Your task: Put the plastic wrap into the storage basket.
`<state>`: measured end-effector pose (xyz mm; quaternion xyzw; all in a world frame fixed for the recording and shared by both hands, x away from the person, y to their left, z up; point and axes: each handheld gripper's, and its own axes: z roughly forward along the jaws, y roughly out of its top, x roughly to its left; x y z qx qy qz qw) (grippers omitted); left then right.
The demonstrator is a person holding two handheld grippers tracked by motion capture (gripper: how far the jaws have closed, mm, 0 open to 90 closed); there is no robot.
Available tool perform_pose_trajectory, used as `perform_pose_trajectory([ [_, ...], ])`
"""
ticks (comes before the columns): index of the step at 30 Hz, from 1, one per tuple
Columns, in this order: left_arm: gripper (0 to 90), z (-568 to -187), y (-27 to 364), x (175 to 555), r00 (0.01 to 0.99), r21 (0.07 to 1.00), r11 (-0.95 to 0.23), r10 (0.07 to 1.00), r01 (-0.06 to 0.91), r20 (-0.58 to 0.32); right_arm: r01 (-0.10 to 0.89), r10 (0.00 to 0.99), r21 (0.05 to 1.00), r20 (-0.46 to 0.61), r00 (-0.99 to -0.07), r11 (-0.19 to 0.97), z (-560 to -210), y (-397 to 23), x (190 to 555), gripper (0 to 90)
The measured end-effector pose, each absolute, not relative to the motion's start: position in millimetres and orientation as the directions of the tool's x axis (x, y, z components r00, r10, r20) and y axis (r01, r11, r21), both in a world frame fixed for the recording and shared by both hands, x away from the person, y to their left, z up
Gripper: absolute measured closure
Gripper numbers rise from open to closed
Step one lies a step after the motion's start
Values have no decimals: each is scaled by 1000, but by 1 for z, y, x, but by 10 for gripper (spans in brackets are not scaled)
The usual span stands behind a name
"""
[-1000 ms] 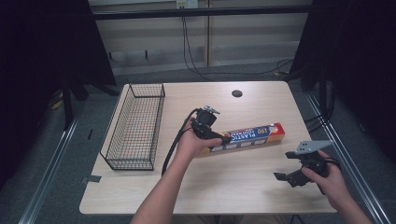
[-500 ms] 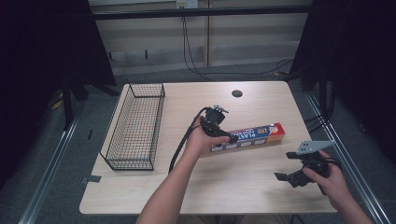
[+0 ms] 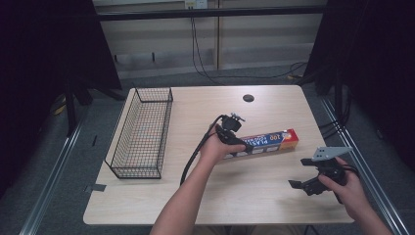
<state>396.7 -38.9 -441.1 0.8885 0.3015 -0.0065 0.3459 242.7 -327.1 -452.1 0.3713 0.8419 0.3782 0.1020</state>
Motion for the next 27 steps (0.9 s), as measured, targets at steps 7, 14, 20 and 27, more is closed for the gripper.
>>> perform_pose_trajectory([
  [7, 50, -445, -47, 398, 818, 610, -581, 536, 538, -210, 543, 698, 718, 111, -707, 435, -451, -328, 243, 30],
  [14, 64, -450, -52, 400, 808, 603, -583, 556, 545, -193, 542, 698, 717, 109, -708, 438, -450, -328, 243, 30],
  [20, 95, -454, -54, 401, 809, 585, -602, 562, 544, -173, 537, 696, 726, 112, -709, 430, -449, -328, 242, 30],
  [27, 152, -454, -55, 399, 821, 573, -637, 559, 515, -116, 542, 698, 724, 118, -706, 427, -449, -329, 242, 30],
])
